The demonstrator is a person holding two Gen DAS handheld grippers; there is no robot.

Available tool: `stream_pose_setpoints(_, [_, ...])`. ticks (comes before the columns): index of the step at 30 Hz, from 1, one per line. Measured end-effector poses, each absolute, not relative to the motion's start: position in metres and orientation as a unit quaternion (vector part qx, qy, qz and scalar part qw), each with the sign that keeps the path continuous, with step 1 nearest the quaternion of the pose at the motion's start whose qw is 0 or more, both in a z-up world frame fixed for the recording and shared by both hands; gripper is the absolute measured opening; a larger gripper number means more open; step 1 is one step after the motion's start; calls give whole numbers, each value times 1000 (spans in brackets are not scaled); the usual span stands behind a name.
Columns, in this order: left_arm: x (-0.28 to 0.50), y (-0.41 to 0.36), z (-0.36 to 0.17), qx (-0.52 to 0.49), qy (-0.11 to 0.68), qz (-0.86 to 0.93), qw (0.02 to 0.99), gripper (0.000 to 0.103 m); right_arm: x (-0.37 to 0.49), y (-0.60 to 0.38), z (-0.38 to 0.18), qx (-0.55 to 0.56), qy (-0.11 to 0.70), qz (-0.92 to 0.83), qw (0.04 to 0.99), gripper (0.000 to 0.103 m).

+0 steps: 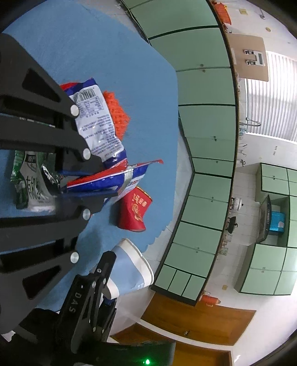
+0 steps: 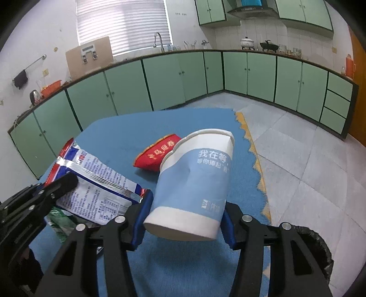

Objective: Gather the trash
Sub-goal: 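Carry the snack wrapper and paper cup over the bin and open both tools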

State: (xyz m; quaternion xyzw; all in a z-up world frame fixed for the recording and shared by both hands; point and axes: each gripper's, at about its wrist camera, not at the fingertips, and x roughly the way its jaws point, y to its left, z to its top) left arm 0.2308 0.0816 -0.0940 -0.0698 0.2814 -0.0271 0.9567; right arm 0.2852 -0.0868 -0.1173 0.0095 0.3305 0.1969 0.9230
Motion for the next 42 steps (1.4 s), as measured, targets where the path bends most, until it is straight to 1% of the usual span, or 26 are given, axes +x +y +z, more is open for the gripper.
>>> stream_pose_setpoints(12, [211,62,-68,-66,245,-53,966,2,254,-103,-78,3,281,201,938,53])
stream_pose_setpoints(22, [200,33,-52,-58,224,-85,969,2,233,-130,-64,10,261,187,947,54])
stream_pose_setpoints(30, [195,-9,-42,-47,212,-123,968,2,217,-168,-55,22,251,154,955,54])
stream_pose_setpoints(42, [192,-84,-48,-24,213,-186,959,2,190,-239,-62,43,252,85,963,54])
